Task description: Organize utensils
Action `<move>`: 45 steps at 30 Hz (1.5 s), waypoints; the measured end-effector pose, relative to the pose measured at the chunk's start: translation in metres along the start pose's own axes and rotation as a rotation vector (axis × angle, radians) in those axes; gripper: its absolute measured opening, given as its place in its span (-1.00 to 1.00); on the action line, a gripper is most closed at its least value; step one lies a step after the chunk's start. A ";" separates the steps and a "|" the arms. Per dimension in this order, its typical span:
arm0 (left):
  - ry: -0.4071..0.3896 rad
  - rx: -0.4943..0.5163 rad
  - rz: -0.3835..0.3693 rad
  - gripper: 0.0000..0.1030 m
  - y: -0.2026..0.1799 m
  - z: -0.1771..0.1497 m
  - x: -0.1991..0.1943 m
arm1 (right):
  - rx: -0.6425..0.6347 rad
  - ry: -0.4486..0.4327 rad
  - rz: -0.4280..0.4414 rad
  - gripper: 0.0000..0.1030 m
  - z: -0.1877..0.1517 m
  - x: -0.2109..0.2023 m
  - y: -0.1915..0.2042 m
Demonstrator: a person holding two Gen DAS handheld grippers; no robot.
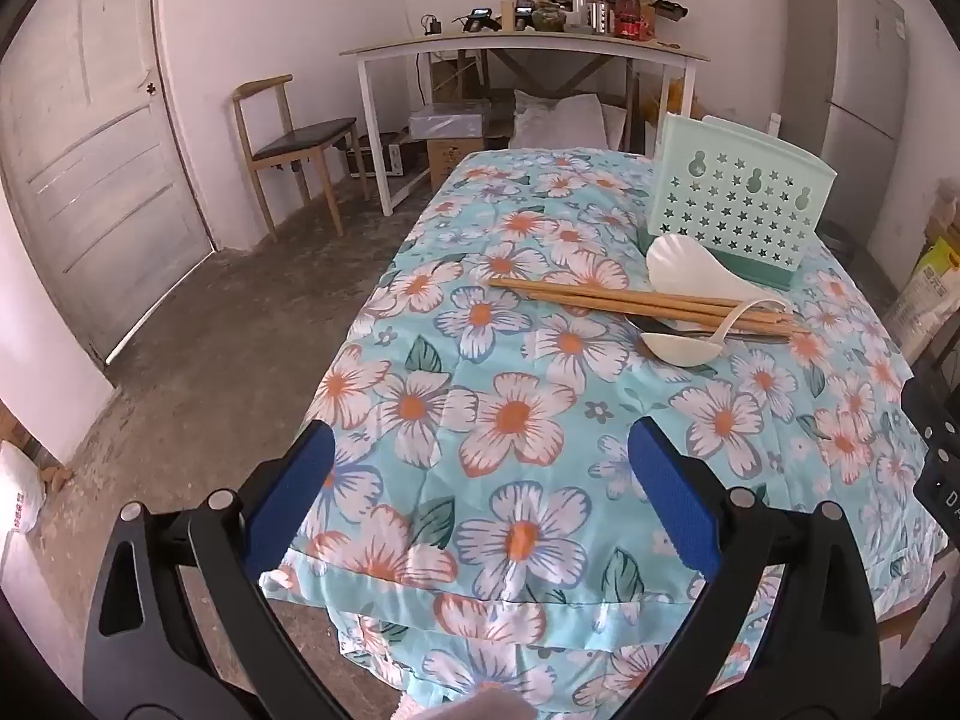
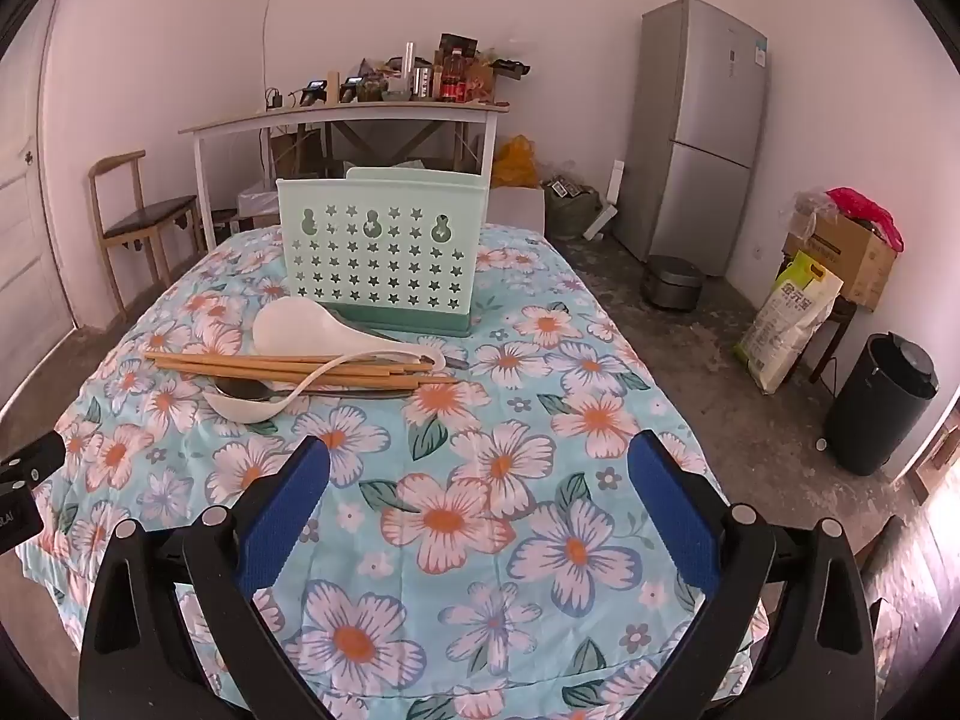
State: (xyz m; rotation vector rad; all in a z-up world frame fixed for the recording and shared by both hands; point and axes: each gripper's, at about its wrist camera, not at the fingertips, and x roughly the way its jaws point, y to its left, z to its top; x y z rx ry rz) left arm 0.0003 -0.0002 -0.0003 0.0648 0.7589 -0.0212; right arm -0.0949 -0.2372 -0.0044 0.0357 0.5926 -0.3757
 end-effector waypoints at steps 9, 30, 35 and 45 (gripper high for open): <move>-0.012 -0.016 -0.005 0.84 0.001 0.001 -0.001 | 0.001 0.002 0.001 0.88 0.001 0.000 0.000; -0.021 -0.007 -0.024 0.84 0.002 0.000 0.000 | 0.001 -0.004 0.001 0.88 0.000 -0.001 0.000; -0.024 -0.007 -0.022 0.84 0.002 0.000 0.000 | 0.007 -0.006 0.001 0.88 0.000 0.000 0.000; -0.027 -0.004 -0.018 0.84 0.004 0.000 -0.002 | 0.011 -0.005 0.003 0.88 0.002 -0.002 0.001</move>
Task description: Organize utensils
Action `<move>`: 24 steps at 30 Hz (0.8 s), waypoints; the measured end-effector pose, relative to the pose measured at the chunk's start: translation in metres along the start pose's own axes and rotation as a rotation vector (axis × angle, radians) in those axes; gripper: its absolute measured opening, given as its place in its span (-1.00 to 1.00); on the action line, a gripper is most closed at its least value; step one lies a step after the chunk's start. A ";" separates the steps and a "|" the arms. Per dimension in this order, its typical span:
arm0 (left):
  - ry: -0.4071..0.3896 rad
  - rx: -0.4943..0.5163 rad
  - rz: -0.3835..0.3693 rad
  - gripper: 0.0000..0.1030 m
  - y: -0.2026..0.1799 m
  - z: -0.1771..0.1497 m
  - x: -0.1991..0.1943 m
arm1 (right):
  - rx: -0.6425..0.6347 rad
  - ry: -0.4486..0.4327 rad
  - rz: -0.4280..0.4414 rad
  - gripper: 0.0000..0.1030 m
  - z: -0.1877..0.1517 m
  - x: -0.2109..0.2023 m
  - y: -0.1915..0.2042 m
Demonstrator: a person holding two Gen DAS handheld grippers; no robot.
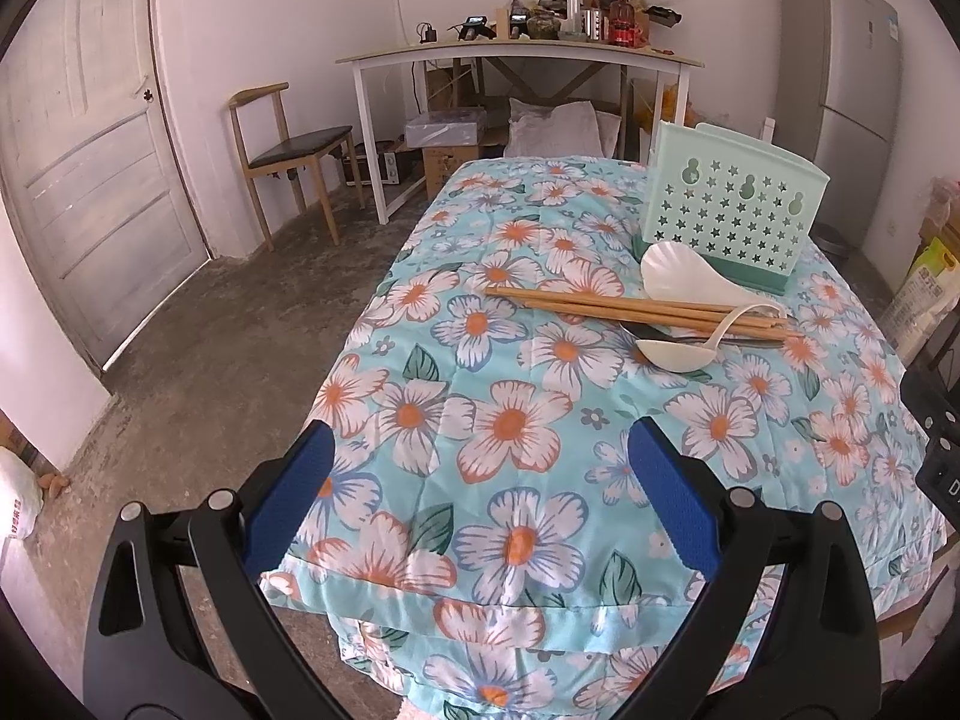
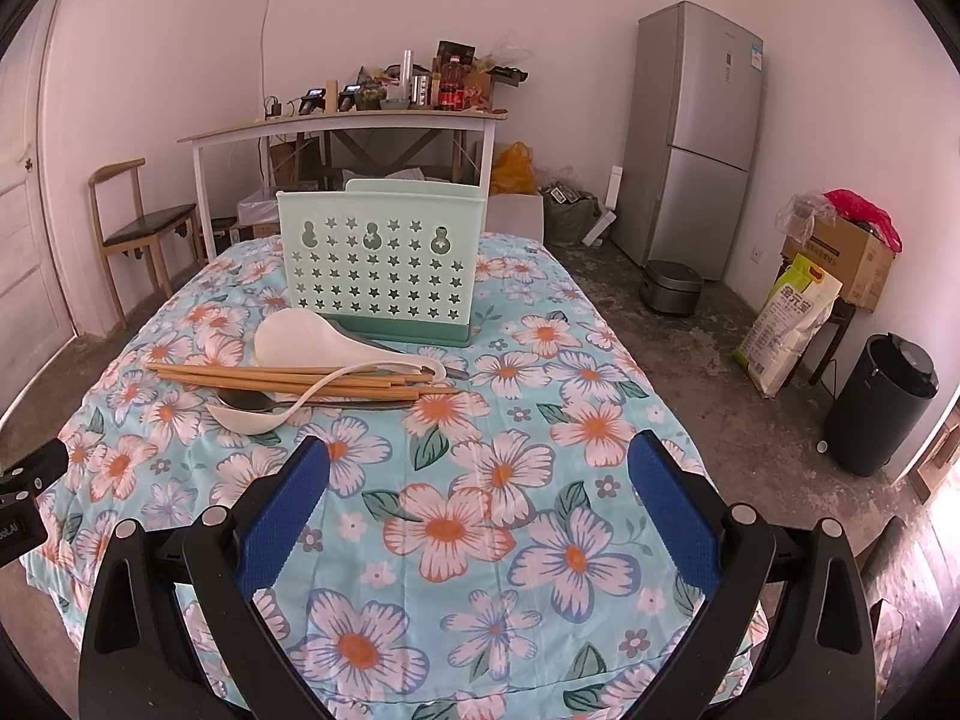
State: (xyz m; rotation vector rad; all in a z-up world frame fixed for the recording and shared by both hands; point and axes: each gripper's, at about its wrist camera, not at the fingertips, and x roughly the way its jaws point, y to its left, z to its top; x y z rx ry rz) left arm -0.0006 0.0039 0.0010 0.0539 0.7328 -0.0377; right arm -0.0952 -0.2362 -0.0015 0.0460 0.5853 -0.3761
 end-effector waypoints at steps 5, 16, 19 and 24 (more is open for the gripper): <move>-0.001 0.000 0.001 0.84 -0.001 0.000 -0.001 | -0.001 -0.002 -0.001 0.88 -0.001 0.000 -0.001; 0.000 0.004 0.007 0.84 0.000 0.001 -0.001 | -0.002 -0.004 -0.002 0.88 0.001 0.000 -0.001; 0.001 0.009 0.014 0.84 0.000 0.001 0.000 | -0.004 -0.004 -0.002 0.88 0.000 0.000 0.001; 0.000 0.013 0.025 0.84 0.000 0.003 0.000 | -0.002 -0.004 0.002 0.88 0.004 0.001 0.001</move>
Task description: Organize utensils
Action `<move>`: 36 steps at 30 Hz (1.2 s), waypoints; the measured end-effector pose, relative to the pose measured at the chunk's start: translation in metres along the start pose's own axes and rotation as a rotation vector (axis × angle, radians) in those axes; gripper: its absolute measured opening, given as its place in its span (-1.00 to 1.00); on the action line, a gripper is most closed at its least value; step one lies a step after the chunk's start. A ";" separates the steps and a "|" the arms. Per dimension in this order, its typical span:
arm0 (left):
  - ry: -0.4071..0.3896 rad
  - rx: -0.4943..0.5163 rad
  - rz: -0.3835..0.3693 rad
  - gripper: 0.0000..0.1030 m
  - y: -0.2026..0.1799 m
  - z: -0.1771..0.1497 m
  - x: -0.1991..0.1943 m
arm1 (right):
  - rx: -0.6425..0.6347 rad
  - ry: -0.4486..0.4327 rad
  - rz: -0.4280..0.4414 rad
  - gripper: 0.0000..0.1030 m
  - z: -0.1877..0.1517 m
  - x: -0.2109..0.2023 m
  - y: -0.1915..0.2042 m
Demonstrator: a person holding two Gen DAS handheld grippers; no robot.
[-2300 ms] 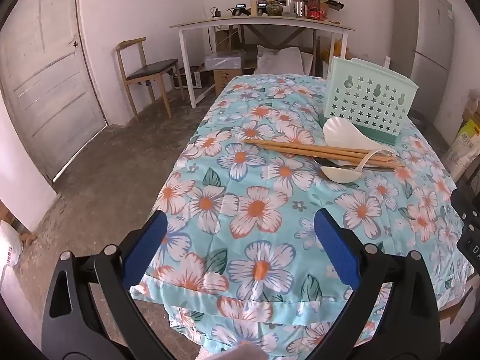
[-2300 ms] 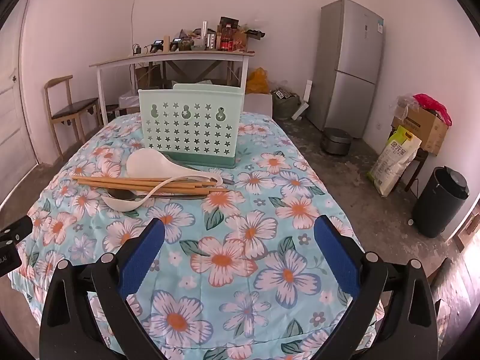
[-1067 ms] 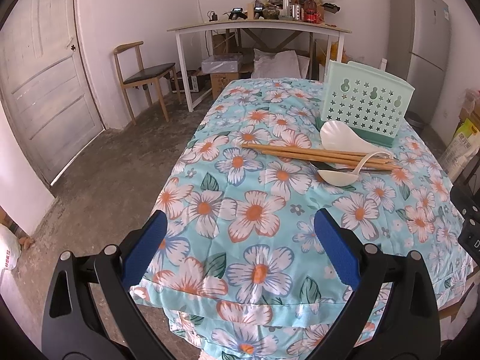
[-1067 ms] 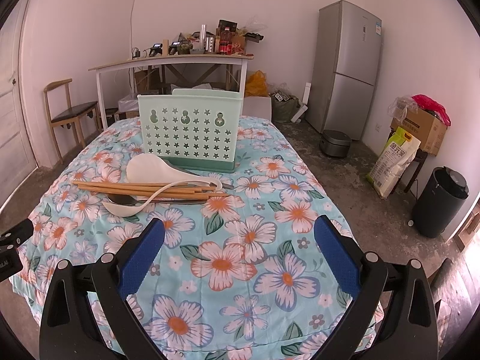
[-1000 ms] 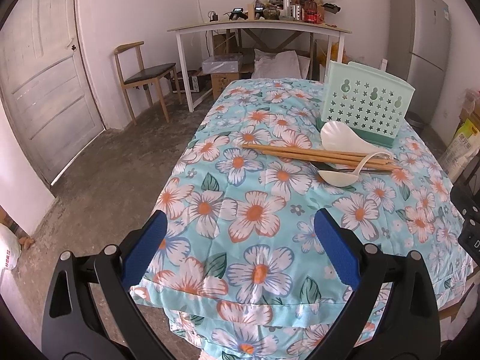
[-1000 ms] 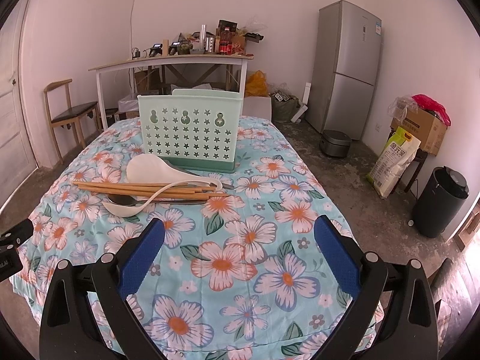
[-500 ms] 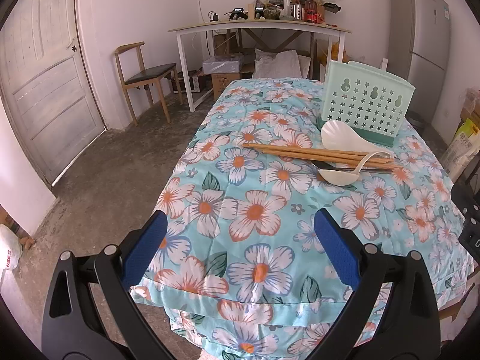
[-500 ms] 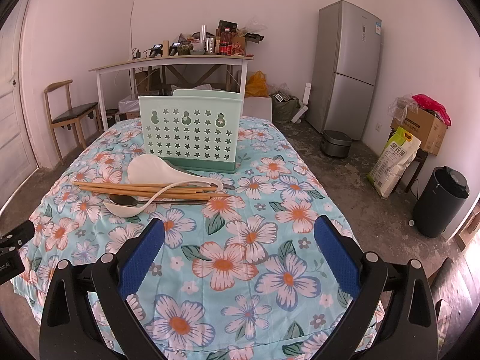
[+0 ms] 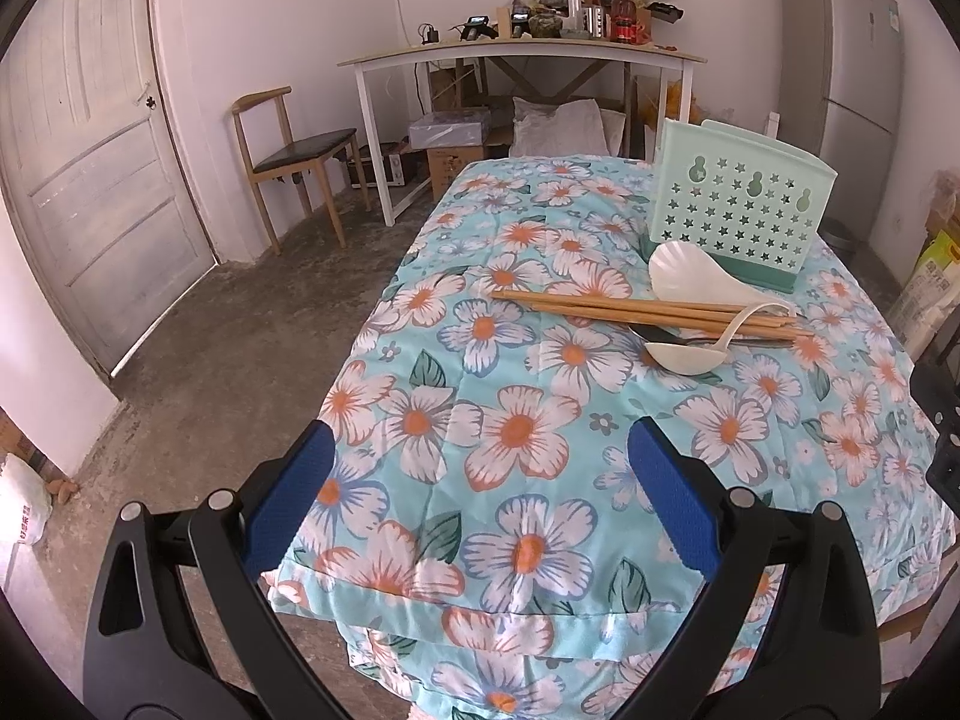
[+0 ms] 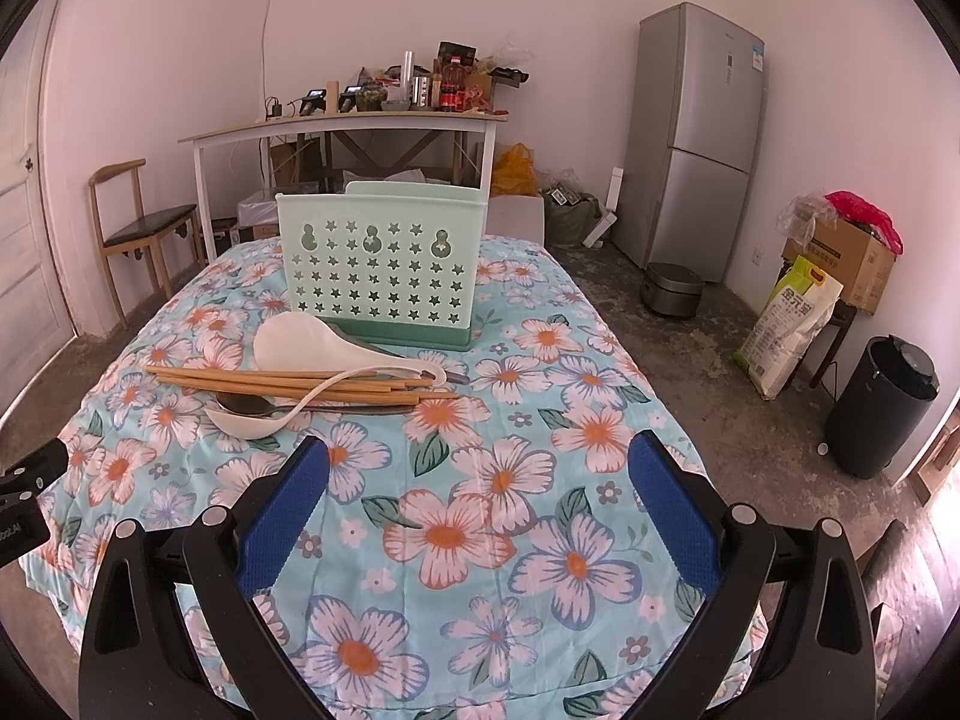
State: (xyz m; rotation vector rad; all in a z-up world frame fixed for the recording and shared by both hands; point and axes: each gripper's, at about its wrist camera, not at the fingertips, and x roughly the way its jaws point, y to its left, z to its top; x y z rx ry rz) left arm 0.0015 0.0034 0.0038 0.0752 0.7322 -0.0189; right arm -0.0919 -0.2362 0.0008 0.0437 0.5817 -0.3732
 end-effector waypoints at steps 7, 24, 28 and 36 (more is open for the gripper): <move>0.003 0.008 0.010 0.84 -0.002 0.002 0.001 | 0.002 0.000 0.004 0.88 0.000 0.001 0.000; 0.013 0.042 0.056 0.84 -0.014 0.006 0.013 | -0.005 0.000 0.020 0.88 -0.003 0.016 0.001; 0.025 0.065 0.069 0.84 -0.019 0.009 0.023 | -0.014 0.009 0.031 0.88 -0.004 0.026 0.002; 0.097 0.088 0.069 0.84 -0.029 0.012 0.058 | -0.035 0.061 0.059 0.88 -0.013 0.056 0.003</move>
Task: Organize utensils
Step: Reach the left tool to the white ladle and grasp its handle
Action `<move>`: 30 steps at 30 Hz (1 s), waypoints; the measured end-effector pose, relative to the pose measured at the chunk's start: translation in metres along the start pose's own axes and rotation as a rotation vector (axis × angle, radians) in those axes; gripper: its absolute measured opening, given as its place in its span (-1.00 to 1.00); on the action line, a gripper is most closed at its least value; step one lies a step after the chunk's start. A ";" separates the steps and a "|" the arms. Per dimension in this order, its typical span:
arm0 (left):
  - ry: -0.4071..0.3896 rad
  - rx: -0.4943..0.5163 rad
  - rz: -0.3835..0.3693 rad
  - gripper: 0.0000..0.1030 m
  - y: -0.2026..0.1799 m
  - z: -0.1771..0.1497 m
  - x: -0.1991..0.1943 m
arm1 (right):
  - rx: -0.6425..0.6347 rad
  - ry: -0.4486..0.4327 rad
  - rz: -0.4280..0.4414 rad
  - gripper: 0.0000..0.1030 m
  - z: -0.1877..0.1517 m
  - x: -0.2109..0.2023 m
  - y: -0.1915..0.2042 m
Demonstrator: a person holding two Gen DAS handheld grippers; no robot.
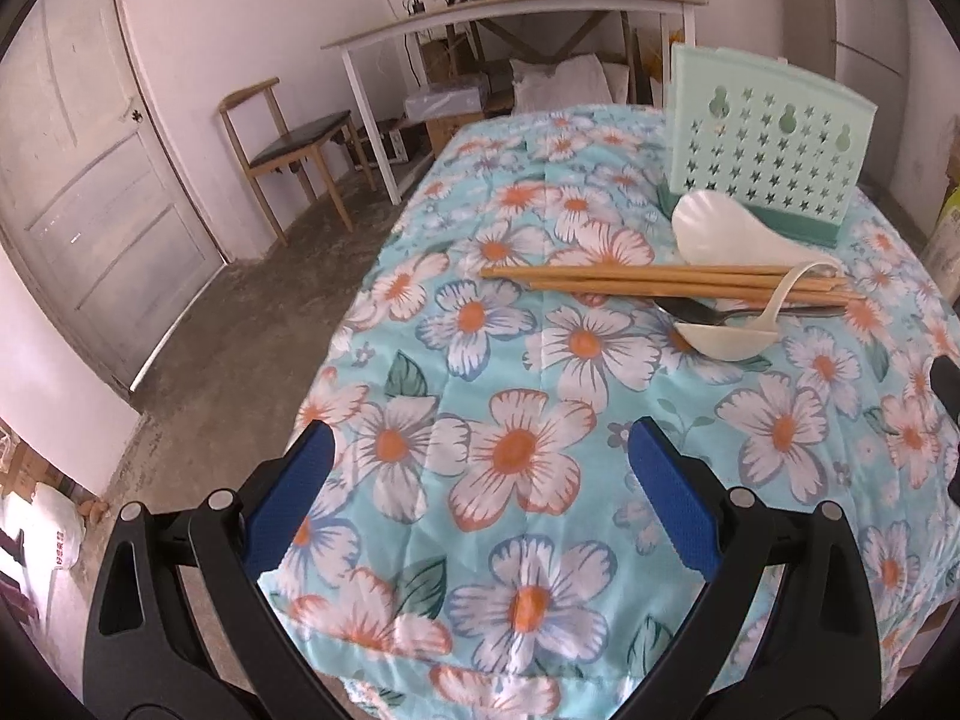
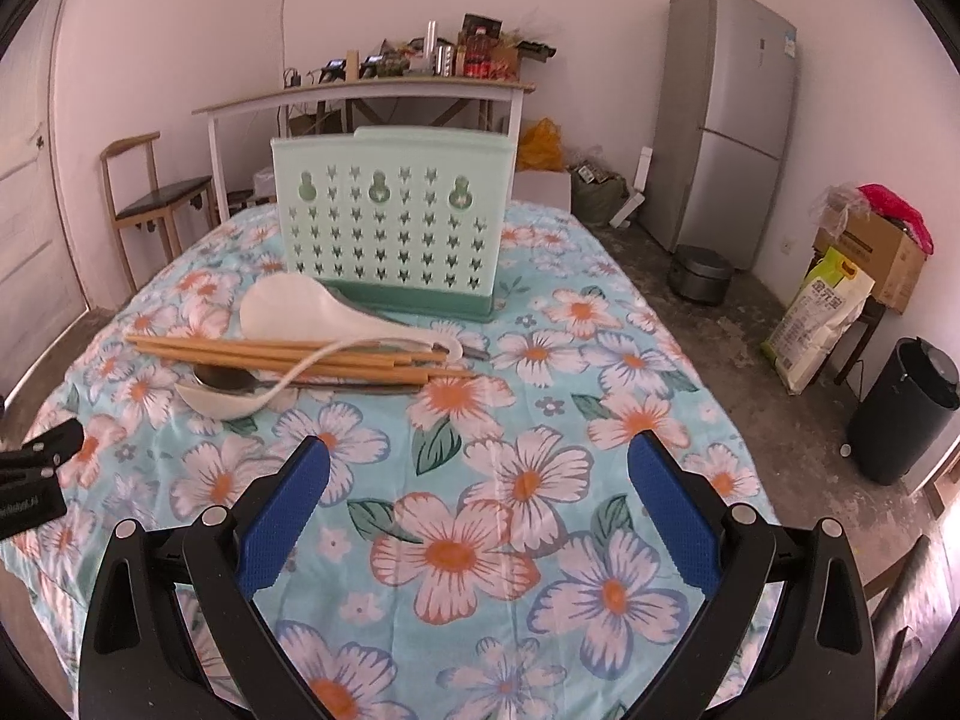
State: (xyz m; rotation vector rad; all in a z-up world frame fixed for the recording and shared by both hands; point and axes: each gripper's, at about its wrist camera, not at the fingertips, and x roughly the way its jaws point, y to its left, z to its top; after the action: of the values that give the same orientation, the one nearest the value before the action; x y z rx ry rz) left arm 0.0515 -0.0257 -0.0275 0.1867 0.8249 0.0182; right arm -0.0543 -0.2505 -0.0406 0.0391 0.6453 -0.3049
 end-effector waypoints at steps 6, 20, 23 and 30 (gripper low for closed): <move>0.045 -0.006 -0.062 0.84 -0.013 0.009 0.028 | -0.011 0.047 0.024 0.88 -0.007 0.027 -0.002; 0.083 -0.062 -0.222 0.84 -0.025 -0.008 0.062 | -0.077 0.037 0.201 0.88 -0.021 0.051 0.007; 0.087 -0.042 -0.208 0.84 -0.029 -0.011 0.054 | -0.065 0.035 0.255 0.88 -0.022 0.051 0.005; -0.051 -0.079 -0.371 0.64 -0.025 0.008 0.009 | -0.005 0.030 0.325 0.88 -0.022 0.052 -0.005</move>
State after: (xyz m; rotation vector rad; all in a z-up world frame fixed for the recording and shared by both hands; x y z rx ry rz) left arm 0.0621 -0.0509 -0.0332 -0.0424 0.7968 -0.3008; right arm -0.0296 -0.2664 -0.0887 0.1427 0.6585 0.0112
